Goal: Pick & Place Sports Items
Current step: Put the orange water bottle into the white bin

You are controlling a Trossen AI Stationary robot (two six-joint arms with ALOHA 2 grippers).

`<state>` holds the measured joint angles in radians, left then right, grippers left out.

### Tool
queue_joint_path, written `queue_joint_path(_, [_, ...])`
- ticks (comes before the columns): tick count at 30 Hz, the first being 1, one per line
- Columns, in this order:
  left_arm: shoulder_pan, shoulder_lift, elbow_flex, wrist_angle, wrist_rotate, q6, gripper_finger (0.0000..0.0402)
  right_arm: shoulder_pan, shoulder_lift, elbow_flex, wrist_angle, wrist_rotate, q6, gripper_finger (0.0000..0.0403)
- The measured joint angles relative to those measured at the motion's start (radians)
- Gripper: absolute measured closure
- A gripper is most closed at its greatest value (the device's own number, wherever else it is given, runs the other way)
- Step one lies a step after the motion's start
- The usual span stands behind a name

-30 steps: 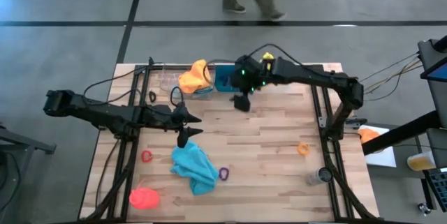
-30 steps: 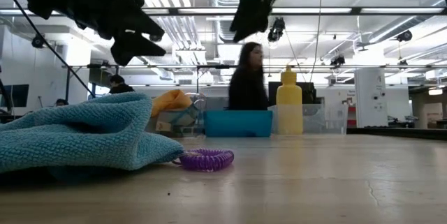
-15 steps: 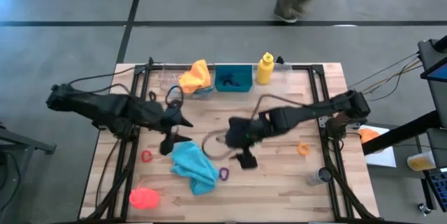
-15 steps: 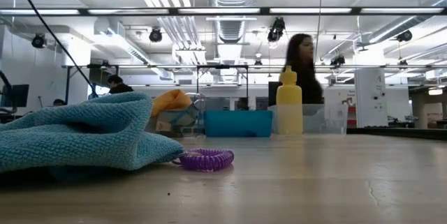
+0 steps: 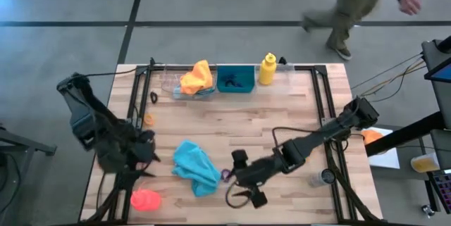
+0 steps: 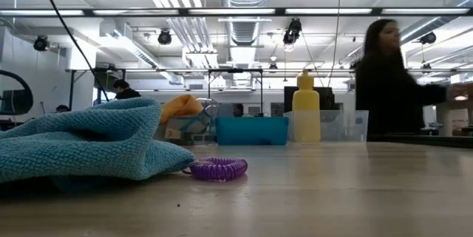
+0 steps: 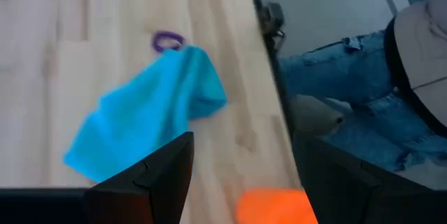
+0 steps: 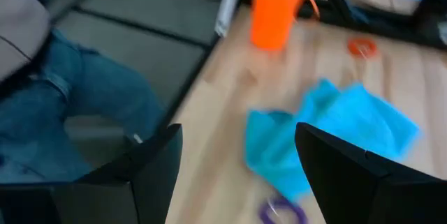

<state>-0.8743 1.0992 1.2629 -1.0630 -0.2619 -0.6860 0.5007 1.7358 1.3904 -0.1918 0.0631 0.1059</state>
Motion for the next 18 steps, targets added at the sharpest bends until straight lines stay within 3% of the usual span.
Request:
queue_joint_path(5, [-0.129, 0.025, -0.009, 0.004, -0.067, -0.056, 0.0155, 0.034, 0.000, -0.102, 0.260, 0.000, 0.000, 0.0124])
queue_joint_path(9, [-0.195, 0.062, -0.012, 0.021, -0.061, -0.056, 0.0155, 0.049, 0.000, -0.159, 0.417, 0.000, 0.008, 0.0124])
queue_joint_path(18, [-0.299, 0.116, -0.012, 0.034, -0.022, -0.079, 0.0155, 0.064, 0.000, -0.220, 0.596, 0.001, 0.113, 0.0124])
